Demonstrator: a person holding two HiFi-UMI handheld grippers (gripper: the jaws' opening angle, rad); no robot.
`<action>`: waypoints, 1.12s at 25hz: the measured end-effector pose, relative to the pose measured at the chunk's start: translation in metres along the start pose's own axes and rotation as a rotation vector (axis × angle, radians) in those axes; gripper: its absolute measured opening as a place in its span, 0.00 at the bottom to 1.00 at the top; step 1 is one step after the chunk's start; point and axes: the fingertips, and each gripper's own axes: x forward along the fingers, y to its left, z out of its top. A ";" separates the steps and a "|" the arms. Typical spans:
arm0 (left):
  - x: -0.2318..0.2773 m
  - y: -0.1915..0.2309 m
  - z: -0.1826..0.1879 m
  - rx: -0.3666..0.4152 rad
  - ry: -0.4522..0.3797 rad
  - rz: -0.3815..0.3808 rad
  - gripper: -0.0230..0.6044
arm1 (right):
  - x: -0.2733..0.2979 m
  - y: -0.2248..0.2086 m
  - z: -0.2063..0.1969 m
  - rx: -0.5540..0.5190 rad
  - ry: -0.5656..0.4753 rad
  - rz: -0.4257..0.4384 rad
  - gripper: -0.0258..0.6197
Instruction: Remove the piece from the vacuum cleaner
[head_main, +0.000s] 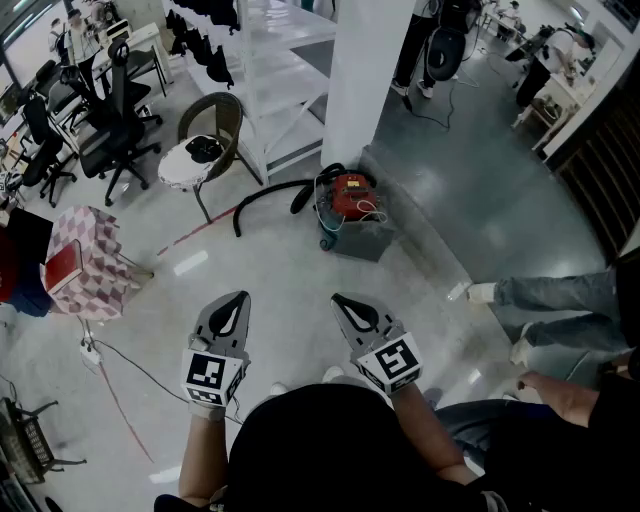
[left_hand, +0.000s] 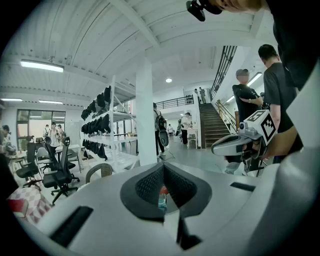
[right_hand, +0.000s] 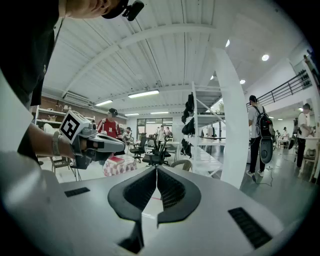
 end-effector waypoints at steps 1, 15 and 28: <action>0.005 -0.002 0.001 0.000 0.001 -0.001 0.07 | -0.001 -0.005 -0.003 0.013 -0.002 -0.004 0.09; 0.098 -0.072 0.008 0.000 0.065 -0.046 0.07 | -0.049 -0.100 -0.024 0.140 -0.081 -0.017 0.09; 0.203 -0.069 -0.004 0.030 0.104 -0.136 0.07 | -0.022 -0.189 -0.058 0.178 -0.039 -0.092 0.09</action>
